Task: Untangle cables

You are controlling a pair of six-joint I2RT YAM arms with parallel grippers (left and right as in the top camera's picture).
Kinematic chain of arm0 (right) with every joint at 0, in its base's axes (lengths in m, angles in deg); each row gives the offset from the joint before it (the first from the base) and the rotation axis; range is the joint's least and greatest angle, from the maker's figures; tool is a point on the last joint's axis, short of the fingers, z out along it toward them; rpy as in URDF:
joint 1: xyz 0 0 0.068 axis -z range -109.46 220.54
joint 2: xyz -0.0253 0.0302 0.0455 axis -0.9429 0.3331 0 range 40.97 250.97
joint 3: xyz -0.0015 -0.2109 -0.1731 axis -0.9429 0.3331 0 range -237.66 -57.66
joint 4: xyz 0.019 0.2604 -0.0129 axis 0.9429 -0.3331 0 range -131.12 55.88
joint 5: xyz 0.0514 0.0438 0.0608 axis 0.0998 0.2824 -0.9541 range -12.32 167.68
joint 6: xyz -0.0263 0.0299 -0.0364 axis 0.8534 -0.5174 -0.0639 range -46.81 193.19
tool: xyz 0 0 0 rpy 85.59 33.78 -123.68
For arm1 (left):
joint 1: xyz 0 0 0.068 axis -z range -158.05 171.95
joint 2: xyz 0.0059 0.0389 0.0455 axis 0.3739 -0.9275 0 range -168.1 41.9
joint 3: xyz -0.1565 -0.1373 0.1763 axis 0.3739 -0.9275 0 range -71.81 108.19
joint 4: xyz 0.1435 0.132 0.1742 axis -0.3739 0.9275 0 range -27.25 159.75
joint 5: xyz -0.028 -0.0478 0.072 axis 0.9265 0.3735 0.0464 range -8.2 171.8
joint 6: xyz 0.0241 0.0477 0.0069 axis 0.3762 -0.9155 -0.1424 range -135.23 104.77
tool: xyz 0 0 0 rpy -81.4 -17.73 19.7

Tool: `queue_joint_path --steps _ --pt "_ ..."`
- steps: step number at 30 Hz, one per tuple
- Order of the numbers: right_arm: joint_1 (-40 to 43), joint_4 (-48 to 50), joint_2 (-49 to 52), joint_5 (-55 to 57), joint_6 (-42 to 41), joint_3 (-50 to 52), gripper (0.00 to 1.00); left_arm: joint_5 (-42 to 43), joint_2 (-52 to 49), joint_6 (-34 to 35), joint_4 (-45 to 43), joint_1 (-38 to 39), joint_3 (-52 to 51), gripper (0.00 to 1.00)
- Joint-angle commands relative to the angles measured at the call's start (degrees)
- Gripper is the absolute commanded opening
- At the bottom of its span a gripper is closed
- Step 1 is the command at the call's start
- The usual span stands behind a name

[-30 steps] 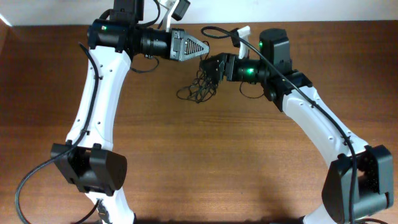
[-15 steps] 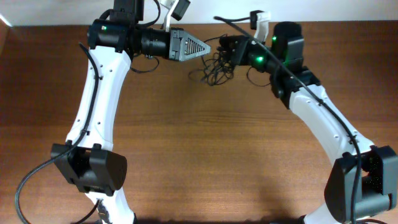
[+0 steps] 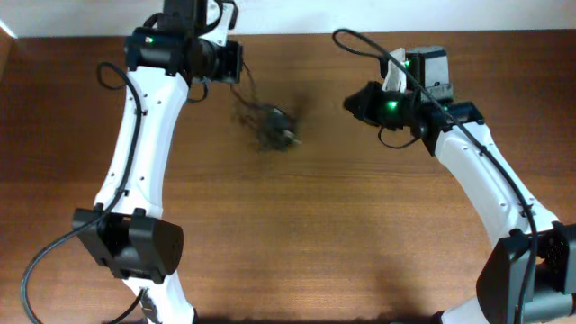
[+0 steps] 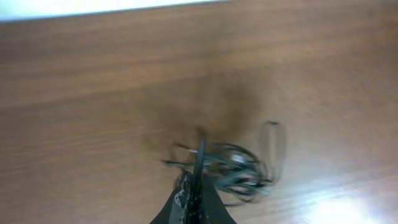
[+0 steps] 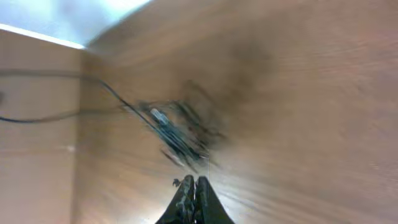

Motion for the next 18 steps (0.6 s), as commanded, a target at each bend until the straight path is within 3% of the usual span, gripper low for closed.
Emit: queue_joint_path --steps 1,5,11,14,18 --pt "-1.2 -1.44 -1.4 4.46 2.99 -0.28 0.04 -1.97 0.48 -0.87 -1.05 0.04 2.21 0.0" --pt "-2.69 -0.48 -1.4 3.06 3.82 -0.28 0.04 8.76 0.46 -0.9 -0.76 0.11 2.43 0.0" --pt "-4.2 5.09 -1.4 -3.74 3.8 -0.28 0.49 41.81 0.46 -0.9 0.0 0.11 2.43 0.01" --pt "-4.37 5.31 -1.36 -3.76 3.82 -0.28 0.54 55.39 0.46 -0.87 -0.02 0.09 2.43 0.02" --pt "-5.84 8.2 -1.36 -7.69 6.25 -0.28 0.65 59.67 0.48 -0.39 -0.02 0.09 2.43 0.03"
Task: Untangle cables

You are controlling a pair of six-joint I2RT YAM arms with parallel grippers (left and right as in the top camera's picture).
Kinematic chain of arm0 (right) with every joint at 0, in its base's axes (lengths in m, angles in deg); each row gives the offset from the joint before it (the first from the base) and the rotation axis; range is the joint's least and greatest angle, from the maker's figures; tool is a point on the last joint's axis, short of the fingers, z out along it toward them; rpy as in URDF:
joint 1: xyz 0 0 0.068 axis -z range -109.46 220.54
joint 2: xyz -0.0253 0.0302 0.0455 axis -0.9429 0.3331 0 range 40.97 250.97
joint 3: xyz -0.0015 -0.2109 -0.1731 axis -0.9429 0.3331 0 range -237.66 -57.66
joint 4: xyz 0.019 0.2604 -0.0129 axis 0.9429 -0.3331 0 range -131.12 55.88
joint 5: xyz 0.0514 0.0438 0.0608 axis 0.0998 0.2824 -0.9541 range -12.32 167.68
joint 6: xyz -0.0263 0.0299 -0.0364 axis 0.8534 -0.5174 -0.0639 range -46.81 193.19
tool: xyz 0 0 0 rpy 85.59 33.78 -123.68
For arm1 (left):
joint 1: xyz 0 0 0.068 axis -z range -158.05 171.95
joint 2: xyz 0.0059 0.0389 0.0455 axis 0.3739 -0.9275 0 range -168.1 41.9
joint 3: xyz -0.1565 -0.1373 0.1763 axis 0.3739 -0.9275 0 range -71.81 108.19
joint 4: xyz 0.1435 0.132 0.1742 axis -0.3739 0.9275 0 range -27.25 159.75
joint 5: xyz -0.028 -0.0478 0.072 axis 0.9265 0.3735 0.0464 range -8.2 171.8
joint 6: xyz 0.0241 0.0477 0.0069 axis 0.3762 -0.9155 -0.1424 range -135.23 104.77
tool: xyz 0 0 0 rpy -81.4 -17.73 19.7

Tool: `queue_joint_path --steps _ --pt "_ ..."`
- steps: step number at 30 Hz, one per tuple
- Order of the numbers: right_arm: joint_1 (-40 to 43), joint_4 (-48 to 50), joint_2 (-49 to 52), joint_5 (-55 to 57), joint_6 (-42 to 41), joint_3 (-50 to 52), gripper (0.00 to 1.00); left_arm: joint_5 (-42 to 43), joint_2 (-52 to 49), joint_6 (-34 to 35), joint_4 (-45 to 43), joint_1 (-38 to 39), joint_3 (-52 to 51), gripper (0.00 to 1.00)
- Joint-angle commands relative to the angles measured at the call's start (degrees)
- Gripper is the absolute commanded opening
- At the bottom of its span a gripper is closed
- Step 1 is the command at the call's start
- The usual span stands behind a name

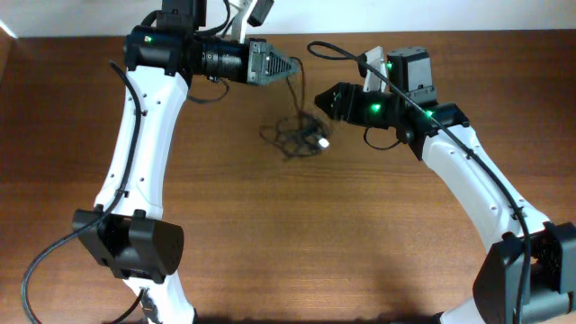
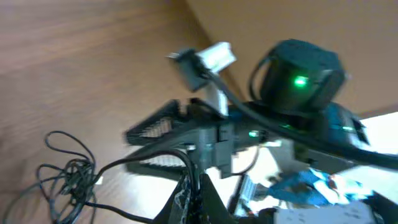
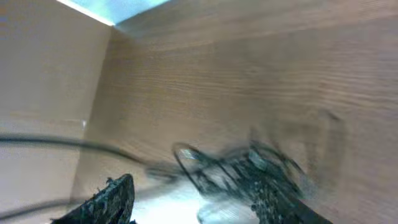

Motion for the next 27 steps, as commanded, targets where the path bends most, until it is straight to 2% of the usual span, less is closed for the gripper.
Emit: queue_joint_path --steps 1,7,10,13,16,20,21,22,23,25,27 --pt "-2.14 3.04 -1.33 -5.38 3.13 -0.31 0.67 7.87 0.46 -0.42 -0.15 0.04 1.36 0.03" --pt "-3.28 6.34 -1.27 -5.62 3.28 -0.31 0.69 8.2 0.46 1.07 -0.15 1.33 1.36 0.03" --pt "-3.28 8.5 -1.22 -0.22 -0.04 -0.31 0.67 10.99 0.48 1.09 -0.15 3.04 1.36 0.03" --pt "-3.28 12.79 -0.85 0.92 -3.21 -0.31 0.61 11.34 0.46 1.11 -0.2 4.48 1.36 0.03" --pt "-3.26 13.25 -0.28 6.84 -7.78 -0.31 0.53 13.0 0.48 1.53 -0.2 4.59 1.36 0.03" --pt "-3.21 11.43 -0.26 13.97 -9.03 -0.31 0.36 13.9 0.46 1.53 -0.17 4.59 1.36 0.02" --pt "-3.19 10.32 -0.26 15.82 -9.03 -0.31 0.26 13.9 0.48 1.51 -0.2 4.59 1.36 0.03" --pt "-2.43 7.96 -0.26 18.21 -8.98 -0.31 0.09 13.6 0.46 1.44 -0.2 4.39 1.36 0.04" --pt "-1.64 7.63 -0.5 17.94 -8.52 -0.31 0.04 10.21 0.46 1.44 -0.17 3.98 1.36 0.04" --pt "-0.92 6.93 -1.42 17.77 -6.95 -0.33 0.04 1.92 0.46 1.44 -0.11 3.78 1.36 0.04" --pt "-0.94 5.22 -2.56 17.77 -4.98 -0.33 0.04 -10.36 0.46 1.46 0.44 3.78 1.36 0.02"
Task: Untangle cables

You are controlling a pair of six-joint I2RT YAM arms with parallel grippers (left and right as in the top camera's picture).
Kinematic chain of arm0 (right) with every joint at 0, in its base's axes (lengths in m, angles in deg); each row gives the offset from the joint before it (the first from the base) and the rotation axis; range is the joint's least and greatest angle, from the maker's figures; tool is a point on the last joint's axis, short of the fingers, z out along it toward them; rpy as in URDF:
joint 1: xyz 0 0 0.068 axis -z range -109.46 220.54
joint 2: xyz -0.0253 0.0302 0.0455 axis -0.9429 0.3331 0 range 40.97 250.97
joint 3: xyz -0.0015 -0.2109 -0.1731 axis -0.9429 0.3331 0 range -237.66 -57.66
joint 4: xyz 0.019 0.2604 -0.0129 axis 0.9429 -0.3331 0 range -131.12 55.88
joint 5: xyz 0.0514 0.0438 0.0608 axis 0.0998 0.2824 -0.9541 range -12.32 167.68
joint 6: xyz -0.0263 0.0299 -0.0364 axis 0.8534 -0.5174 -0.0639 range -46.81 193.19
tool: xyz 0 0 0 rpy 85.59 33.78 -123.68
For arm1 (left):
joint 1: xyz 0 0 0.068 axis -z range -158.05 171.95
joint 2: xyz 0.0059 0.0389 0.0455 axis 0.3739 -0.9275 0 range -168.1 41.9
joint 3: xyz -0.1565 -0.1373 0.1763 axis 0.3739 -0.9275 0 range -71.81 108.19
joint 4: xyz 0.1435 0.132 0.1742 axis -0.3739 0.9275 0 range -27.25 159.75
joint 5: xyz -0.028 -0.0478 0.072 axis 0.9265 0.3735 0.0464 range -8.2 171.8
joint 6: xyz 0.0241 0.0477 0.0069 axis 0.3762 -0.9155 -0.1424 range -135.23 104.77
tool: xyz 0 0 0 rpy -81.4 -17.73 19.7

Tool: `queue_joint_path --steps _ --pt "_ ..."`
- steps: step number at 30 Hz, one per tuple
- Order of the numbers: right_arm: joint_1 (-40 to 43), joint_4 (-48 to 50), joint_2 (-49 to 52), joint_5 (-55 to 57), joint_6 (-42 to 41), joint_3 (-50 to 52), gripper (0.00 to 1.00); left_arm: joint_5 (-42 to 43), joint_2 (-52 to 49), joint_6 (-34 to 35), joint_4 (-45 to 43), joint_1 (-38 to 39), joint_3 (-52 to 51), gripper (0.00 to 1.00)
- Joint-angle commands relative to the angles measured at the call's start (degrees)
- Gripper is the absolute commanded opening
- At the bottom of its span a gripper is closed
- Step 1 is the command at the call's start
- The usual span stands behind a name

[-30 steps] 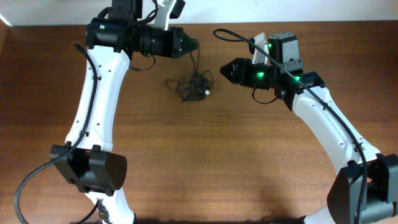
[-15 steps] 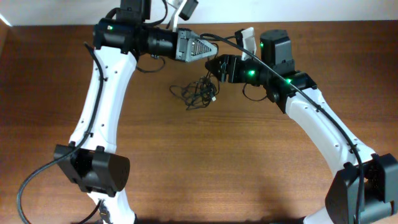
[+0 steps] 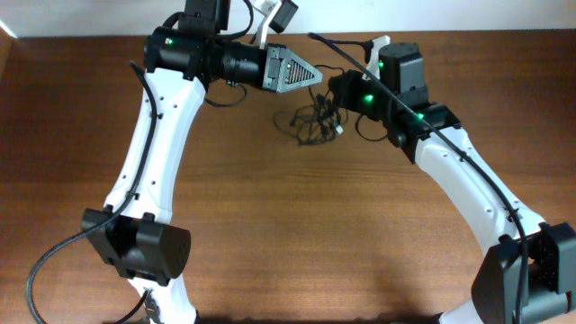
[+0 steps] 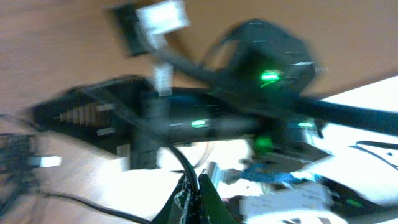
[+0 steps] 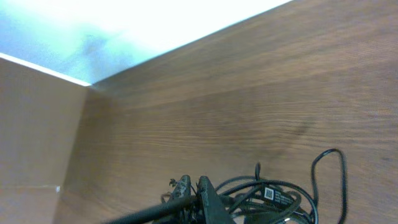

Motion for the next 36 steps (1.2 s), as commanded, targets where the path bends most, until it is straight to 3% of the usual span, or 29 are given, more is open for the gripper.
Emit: queue_joint_path --steps 1,2,5,7,10,12,14,18,22,28,31,36 --pt "0.85 -2.71 -3.13 2.21 3.69 -0.33 0.04 -20.57 0.46 -0.28 0.76 -0.48 1.31 0.02" --pt "0.85 -3.8 -3.74 2.45 3.82 -0.33 0.04 -26.36 0.46 -0.26 1.2 -0.42 1.31 0.03" --pt "0.9 -7.52 -6.51 2.62 5.31 -0.33 0.04 -39.28 0.46 -0.28 1.86 -0.37 1.25 0.19" --pt "0.9 -8.31 -8.0 0.31 6.54 -0.33 0.04 -41.81 0.46 -0.28 2.05 -0.37 1.25 0.33" --pt "0.85 -8.81 -11.1 -4.57 6.78 -0.37 0.04 -43.23 0.0 -0.28 2.08 -0.37 1.25 0.66" --pt "0.85 -9.46 -13.35 -6.69 6.71 -0.37 0.04 -43.23 -0.37 -0.28 2.12 -0.33 1.25 0.79" --pt "0.85 -10.82 -15.72 -7.1 6.08 -0.37 0.04 -43.19 -0.83 -0.28 2.49 -0.33 1.25 0.82" --pt "0.87 -12.68 -16.98 -6.78 4.74 -0.37 0.04 -42.42 -0.94 -0.59 3.76 0.09 1.14 0.75" --pt "0.85 -13.66 -16.96 -7.21 3.91 -0.37 0.04 -38.05 -0.98 -7.1 3.69 1.84 -0.15 0.71" --pt "0.85 -13.64 -16.98 -8.44 3.91 -0.37 0.04 -35.06 -5.49 -7.39 -2.36 4.57 -3.56 0.42" --pt "0.85 -13.75 -16.98 -9.03 3.96 -0.37 0.04 -35.56 -8.24 -7.39 -4.79 4.76 -3.56 0.01" --pt "0.96 -20.06 -16.98 -3.61 4.2 -0.37 0.04 -48.24 -8.5 -6.75 -6.88 3.48 -2.32 0.0"
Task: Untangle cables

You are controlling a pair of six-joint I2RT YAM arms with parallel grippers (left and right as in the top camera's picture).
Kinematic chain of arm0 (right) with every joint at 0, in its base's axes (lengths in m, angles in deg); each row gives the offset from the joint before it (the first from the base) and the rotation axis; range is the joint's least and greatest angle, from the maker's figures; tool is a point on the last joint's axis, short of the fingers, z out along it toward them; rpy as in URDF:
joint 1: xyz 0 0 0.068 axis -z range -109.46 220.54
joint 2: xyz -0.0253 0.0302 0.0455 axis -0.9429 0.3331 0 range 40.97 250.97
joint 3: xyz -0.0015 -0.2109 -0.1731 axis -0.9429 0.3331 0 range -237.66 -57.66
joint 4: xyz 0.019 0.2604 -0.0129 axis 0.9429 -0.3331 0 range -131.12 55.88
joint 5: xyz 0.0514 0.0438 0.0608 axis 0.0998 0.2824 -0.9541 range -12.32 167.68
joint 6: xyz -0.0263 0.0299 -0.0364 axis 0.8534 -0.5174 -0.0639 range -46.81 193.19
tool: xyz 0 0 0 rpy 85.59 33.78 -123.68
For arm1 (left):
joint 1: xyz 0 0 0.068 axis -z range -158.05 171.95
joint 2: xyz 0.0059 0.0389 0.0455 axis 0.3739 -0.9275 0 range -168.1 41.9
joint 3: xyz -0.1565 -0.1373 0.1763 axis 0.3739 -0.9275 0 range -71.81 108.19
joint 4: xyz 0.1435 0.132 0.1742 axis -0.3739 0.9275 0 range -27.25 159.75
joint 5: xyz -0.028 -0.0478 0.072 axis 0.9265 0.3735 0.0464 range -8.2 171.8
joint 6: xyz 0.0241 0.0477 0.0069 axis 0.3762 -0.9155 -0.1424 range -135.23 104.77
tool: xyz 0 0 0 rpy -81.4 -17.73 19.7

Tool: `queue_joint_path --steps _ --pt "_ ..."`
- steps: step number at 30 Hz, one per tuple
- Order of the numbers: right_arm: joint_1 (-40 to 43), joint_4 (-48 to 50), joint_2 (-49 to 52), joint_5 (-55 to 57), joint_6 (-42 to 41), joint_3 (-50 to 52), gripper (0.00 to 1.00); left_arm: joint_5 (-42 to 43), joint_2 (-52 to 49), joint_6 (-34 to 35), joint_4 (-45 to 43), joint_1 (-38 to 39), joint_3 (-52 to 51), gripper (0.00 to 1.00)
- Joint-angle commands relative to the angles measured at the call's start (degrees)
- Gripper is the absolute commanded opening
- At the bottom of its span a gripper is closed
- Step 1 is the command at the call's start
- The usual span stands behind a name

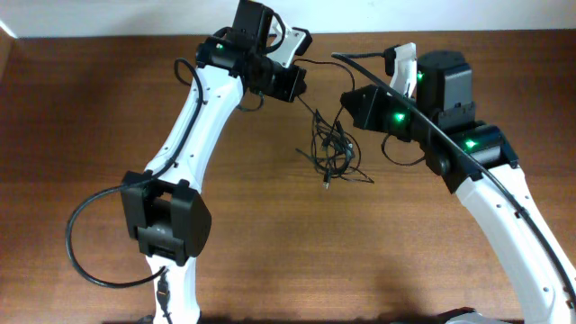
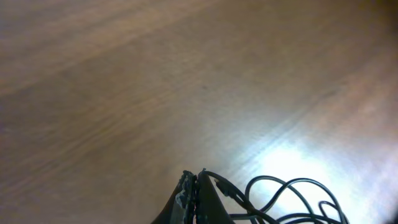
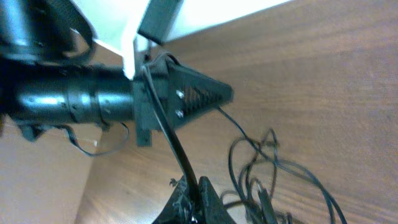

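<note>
A tangle of thin black cables (image 1: 330, 148) hangs between my two grippers near the back middle of the wooden table, with one plug (image 1: 326, 184) dangling lowest. My left gripper (image 1: 295, 83) is shut on a strand at the tangle's upper left. In the left wrist view the left gripper (image 2: 198, 177) is pinched, with cable loops (image 2: 280, 194) leaving to the right. My right gripper (image 1: 354, 104) sits at the tangle's upper right. In the right wrist view the right gripper (image 3: 193, 185) is shut on a thicker black cable (image 3: 163, 118), with the tangle (image 3: 273, 171) beside it.
The brown wooden table (image 1: 180, 270) ends at a white wall along the back edge (image 1: 90, 18). My left arm's own supply cable (image 1: 85, 243) loops out at the lower left. Both arms crowd the back middle of the table.
The grippers were close together above a compact tangle; now they stand farther apart and the tangle hangs lower and longer between them. Both stay shut.
First the tangle was at the back middle with both grippers shut, one on each side. Then my right gripper stood open beside it while the left held a strand. Later both were shut close together, and now they hold the tangle stretched between them.
</note>
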Motion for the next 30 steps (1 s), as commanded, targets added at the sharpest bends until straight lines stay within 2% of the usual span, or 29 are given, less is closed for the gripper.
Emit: queue_joint_path --steps 1,5,10,19,25,30 --pt "0.26 -5.86 -0.83 7.17 0.04 -0.46 0.04 -9.84 0.31 -0.07 -0.26 -1.73 1.66 0.0" --pt "0.26 -16.17 -0.81 20.85 0.02 -0.44 0.04 -10.29 0.31 -0.07 -0.11 -3.76 4.55 0.0" --pt "0.26 -21.55 0.59 27.61 0.02 -0.44 0.04 -10.32 0.31 -0.09 1.73 -4.98 9.81 0.0" --pt "0.22 -19.61 7.91 21.88 0.04 -0.39 0.04 -9.92 0.31 -0.11 11.56 -4.46 21.11 0.0" --pt "0.26 -14.19 7.93 14.27 1.4 -0.39 0.04 2.19 0.33 -0.07 12.81 -4.44 27.82 0.0" --pt "0.26 -9.84 7.93 7.54 2.45 -0.39 0.04 5.09 0.37 3.43 13.9 -4.42 38.45 0.0"
